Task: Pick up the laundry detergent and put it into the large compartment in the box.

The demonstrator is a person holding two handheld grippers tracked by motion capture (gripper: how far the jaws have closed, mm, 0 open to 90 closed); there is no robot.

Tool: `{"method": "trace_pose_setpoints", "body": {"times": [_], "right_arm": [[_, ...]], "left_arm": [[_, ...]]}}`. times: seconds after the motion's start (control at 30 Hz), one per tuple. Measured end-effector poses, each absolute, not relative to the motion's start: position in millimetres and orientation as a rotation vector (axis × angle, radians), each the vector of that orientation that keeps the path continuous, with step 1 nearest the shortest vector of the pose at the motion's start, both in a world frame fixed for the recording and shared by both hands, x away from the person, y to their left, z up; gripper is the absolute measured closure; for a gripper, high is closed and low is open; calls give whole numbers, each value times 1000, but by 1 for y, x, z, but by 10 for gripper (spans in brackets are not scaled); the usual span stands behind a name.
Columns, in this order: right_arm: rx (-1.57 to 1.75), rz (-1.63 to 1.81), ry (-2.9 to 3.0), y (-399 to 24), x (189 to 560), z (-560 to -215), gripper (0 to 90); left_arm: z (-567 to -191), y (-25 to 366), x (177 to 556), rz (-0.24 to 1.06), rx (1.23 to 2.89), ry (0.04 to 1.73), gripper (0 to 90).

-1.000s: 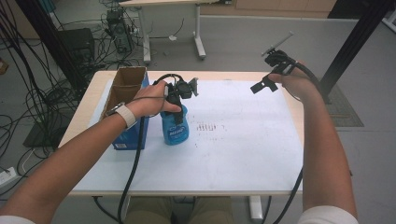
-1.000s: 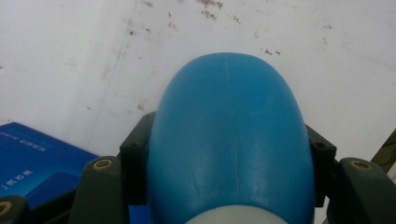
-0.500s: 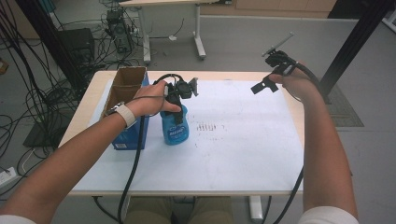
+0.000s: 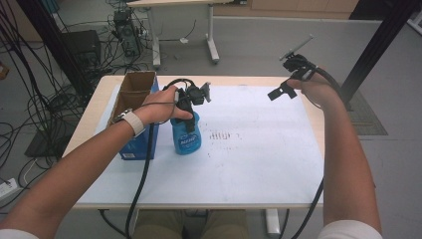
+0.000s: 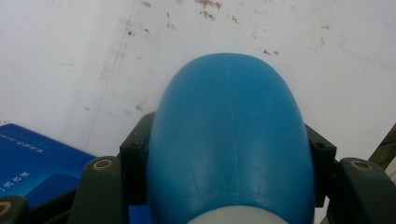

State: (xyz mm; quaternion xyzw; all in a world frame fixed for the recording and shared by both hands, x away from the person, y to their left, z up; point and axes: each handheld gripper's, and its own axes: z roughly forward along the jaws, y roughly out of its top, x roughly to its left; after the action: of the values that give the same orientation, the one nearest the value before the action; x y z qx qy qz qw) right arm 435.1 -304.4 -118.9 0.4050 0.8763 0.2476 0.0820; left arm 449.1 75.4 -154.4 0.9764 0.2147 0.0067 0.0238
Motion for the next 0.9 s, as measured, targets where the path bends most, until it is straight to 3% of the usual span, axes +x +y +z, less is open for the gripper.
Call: {"method": "trace_pose_setpoints", "body": {"times": [0.9], "right_arm": [[1206,747,2614,-305,434,-118,102]], "left_arm": [[-154,74,449,21,3026,670,383]]}}
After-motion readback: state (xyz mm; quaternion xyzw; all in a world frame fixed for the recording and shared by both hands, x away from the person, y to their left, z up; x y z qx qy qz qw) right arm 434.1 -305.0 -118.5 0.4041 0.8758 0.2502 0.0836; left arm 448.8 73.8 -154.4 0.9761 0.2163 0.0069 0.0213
